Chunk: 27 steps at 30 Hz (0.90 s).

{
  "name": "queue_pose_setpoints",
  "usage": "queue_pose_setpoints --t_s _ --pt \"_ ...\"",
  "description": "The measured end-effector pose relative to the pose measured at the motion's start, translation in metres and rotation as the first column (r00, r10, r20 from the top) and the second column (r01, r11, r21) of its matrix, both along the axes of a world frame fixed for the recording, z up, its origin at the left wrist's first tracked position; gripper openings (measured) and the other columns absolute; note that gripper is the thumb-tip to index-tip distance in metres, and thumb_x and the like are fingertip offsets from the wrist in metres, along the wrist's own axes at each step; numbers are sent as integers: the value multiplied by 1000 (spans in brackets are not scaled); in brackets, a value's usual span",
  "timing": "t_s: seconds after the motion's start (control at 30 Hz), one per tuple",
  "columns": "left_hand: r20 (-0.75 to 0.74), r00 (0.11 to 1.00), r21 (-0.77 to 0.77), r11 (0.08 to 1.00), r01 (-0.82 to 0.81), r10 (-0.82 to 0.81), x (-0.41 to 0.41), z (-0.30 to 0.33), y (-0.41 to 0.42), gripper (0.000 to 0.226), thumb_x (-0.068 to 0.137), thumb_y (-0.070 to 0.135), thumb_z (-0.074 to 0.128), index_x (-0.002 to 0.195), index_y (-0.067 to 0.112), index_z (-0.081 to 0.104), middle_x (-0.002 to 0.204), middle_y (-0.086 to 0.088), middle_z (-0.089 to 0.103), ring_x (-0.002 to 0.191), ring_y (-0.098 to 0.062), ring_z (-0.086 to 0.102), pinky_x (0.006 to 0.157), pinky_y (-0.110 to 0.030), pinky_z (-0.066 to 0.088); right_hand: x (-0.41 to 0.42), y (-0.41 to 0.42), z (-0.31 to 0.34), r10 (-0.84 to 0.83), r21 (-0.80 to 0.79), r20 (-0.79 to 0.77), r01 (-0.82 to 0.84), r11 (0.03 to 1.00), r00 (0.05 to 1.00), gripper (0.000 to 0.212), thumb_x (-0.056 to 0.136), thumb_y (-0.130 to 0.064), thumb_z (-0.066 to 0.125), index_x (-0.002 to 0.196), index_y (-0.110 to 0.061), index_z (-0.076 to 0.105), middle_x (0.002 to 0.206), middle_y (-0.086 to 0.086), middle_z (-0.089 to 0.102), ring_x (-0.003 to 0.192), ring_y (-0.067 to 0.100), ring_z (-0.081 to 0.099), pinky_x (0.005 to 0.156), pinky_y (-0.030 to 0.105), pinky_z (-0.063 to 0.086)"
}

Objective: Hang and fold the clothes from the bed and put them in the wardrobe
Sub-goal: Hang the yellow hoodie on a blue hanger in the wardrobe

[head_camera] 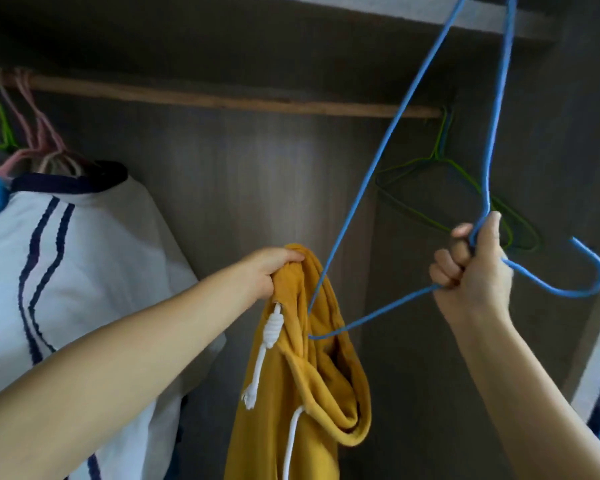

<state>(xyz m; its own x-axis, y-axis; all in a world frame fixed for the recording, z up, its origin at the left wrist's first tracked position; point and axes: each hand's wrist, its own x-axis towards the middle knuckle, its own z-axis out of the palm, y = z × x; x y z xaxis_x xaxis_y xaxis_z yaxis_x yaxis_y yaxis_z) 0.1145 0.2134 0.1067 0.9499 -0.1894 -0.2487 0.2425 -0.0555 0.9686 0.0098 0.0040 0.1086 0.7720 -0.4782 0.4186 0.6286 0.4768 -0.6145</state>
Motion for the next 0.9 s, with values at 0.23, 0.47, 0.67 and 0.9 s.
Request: queue_pose_setpoints --t_s 0.23,0.47,0.67,0.9 --pt "120 987 -116 989 -90 104 -4 31 21 29 99 11 46 72 3 54 39 -8 57 30 -15 55 33 -25 46 -11 48 -47 145 -435 -270 -255 864 952 40 94 -40 40 78 -6 55 50 -4 23 39 6 19 37 19 15" --pt "-36 967 -167 952 -256 254 8 6 74 23 94 14 49 72 7 52 59 -9 61 63 -22 54 73 -37 48 -30 38 -27 24 -666 -640 -570 482 768 42 101 -37 36 83 -6 59 54 -1 29 44 9 23 39 20 20" --pt "-218 954 -203 947 -250 205 26 -26 95 22 83 22 57 64 11 56 65 -9 61 63 -27 59 64 -36 50 -47 35 -33 -159 -671 -738 -689 275 655 45 100 -44 37 80 -11 61 51 -3 33 44 10 26 38 19 24" --pt "45 988 23 988 -151 150 37 -63 71 11 92 14 59 82 11 57 73 -13 61 62 -24 59 62 -36 54 -53 21 -23 -243 -664 -746 -718 208 620 44 100 -44 38 79 -14 64 52 -4 36 44 9 29 39 18 26"
